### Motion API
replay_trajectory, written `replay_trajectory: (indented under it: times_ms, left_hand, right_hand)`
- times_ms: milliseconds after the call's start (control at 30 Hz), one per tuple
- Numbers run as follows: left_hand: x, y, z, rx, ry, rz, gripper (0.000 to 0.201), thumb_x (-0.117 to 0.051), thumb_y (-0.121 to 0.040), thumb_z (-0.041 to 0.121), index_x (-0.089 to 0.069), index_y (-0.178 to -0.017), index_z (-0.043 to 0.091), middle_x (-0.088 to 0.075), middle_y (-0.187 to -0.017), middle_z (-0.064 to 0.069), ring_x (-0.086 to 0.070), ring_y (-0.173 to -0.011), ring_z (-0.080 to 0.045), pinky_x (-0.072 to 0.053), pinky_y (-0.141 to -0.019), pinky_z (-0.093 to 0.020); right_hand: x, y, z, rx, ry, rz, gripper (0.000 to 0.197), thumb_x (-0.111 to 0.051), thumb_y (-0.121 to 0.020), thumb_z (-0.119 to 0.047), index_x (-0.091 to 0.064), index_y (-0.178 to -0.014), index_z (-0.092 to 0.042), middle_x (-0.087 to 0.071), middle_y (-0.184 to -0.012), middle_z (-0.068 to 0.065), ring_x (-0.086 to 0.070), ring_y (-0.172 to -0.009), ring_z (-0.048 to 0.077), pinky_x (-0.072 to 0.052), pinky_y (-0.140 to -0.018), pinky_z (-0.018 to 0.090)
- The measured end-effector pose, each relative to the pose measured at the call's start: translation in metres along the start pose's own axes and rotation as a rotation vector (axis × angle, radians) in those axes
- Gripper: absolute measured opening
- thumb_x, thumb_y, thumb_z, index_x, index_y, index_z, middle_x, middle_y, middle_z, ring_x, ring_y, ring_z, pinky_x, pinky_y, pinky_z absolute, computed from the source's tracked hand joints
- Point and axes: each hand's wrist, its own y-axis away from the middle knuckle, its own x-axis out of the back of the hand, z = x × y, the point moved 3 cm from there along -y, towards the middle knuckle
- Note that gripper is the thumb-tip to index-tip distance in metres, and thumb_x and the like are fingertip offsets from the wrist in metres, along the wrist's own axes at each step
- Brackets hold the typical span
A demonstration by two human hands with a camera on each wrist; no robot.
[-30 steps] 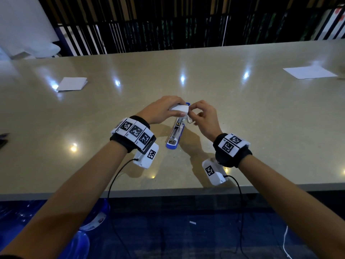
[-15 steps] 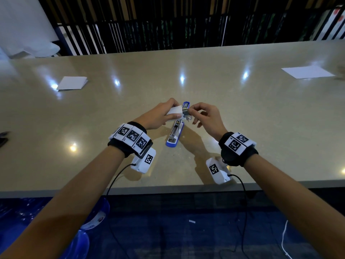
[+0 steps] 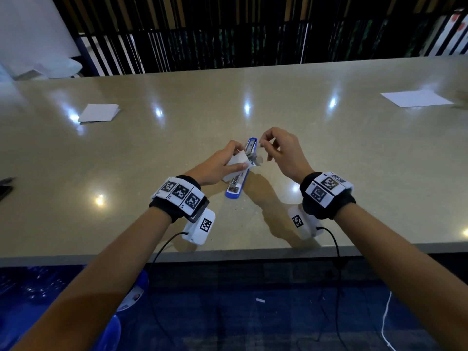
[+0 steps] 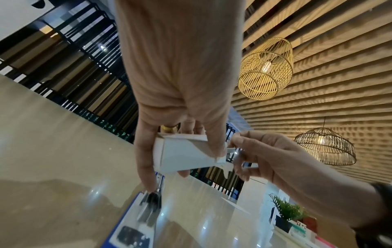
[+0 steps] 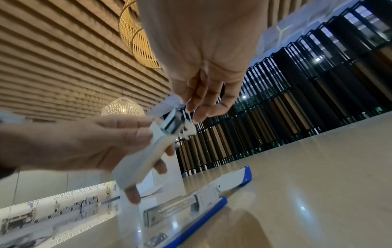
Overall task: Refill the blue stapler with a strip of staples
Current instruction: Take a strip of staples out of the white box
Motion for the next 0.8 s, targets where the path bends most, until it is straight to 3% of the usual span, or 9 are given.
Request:
replay_trajectory:
  times_ms: [133,233,367,500,600,700,800]
  left_hand:
    - [-0.008,0.001,-0.003,-0.020,0.012,0.003,0.038,-0.048,-0.098,0.025,-0.035,-0.130,0.008,-0.049,-0.110,-0.003,-0.052,-0.091,-0.017,-0.045,-0.066,-0.017]
    - [-0.007,0.000,-0.006,-0.033,0.017,0.016,0.036,-0.049,-0.098,0.026,-0.037,-0.128,0.009,-0.051,-0.109,-0.003,-0.052,-0.086,-0.013,-0.044,-0.064,-0.016]
    - [-0.001,0.000,-0.003,-0.081,-0.026,0.033,0.035,-0.055,-0.095,0.025,-0.045,-0.125,0.010,-0.055,-0.109,-0.003,-0.052,-0.087,-0.012,-0.043,-0.068,-0.016]
    - [0.012,-0.008,0.009,-0.138,-0.260,0.011,0.042,-0.060,-0.091,0.033,-0.052,-0.128,0.014,-0.057,-0.118,-0.002,-0.051,-0.100,-0.015,-0.041,-0.082,-0.022]
    - [0.023,-0.016,0.021,-0.122,-0.467,-0.063,0.050,-0.059,-0.090,0.041,-0.051,-0.133,0.018,-0.056,-0.130,-0.003,-0.049,-0.117,-0.020,-0.040,-0.095,-0.031]
    - [0.030,-0.022,0.032,-0.115,-0.579,-0.131,0.054,-0.058,-0.090,0.043,-0.049,-0.137,0.019,-0.053,-0.138,-0.002,-0.044,-0.126,-0.019,-0.036,-0.100,-0.032]
    - [0.031,-0.026,0.037,-0.127,-0.608,-0.168,0.051,-0.062,-0.087,0.043,-0.055,-0.133,0.021,-0.059,-0.129,-0.002,-0.049,-0.120,-0.020,-0.041,-0.097,-0.037]
  right_hand:
    - [0.002,0.000,-0.004,-0.043,-0.037,-0.061,0.013,-0.054,-0.093,-0.010,-0.061,-0.092,0.001,-0.060,-0.082,0.004,-0.055,-0.046,0.001,-0.040,-0.045,0.008]
    - [0.003,0.004,-0.001,-0.114,-0.115,-0.115,0.017,-0.056,-0.092,-0.014,-0.066,-0.092,0.001,-0.066,-0.082,0.008,-0.056,-0.047,0.009,-0.042,-0.045,0.011]
    - [-0.001,0.013,0.002,-0.150,-0.171,-0.177,0.012,-0.062,-0.088,-0.010,-0.070,-0.090,-0.002,-0.067,-0.073,0.002,-0.058,-0.048,0.016,-0.046,-0.046,0.020]
    - [-0.008,0.020,0.008,-0.267,-0.338,-0.139,0.008,-0.067,-0.084,-0.007,-0.071,-0.090,-0.008,-0.067,-0.073,0.006,-0.059,-0.049,0.017,-0.048,-0.048,0.022]
    - [-0.014,0.024,0.009,-0.354,-0.471,-0.109,0.014,-0.069,-0.082,-0.008,-0.070,-0.095,-0.003,-0.067,-0.077,0.009,-0.060,-0.051,0.016,-0.051,-0.051,0.025]
    - [-0.018,0.023,0.008,-0.368,-0.477,-0.095,0.020,-0.069,-0.082,-0.008,-0.069,-0.099,0.004,-0.066,-0.083,0.012,-0.060,-0.051,0.016,-0.053,-0.052,0.026]
    - [-0.019,0.021,0.008,-0.362,-0.461,-0.104,0.006,-0.066,-0.084,-0.004,-0.067,-0.089,-0.001,-0.063,-0.072,0.008,-0.060,-0.050,0.012,-0.052,-0.052,0.022]
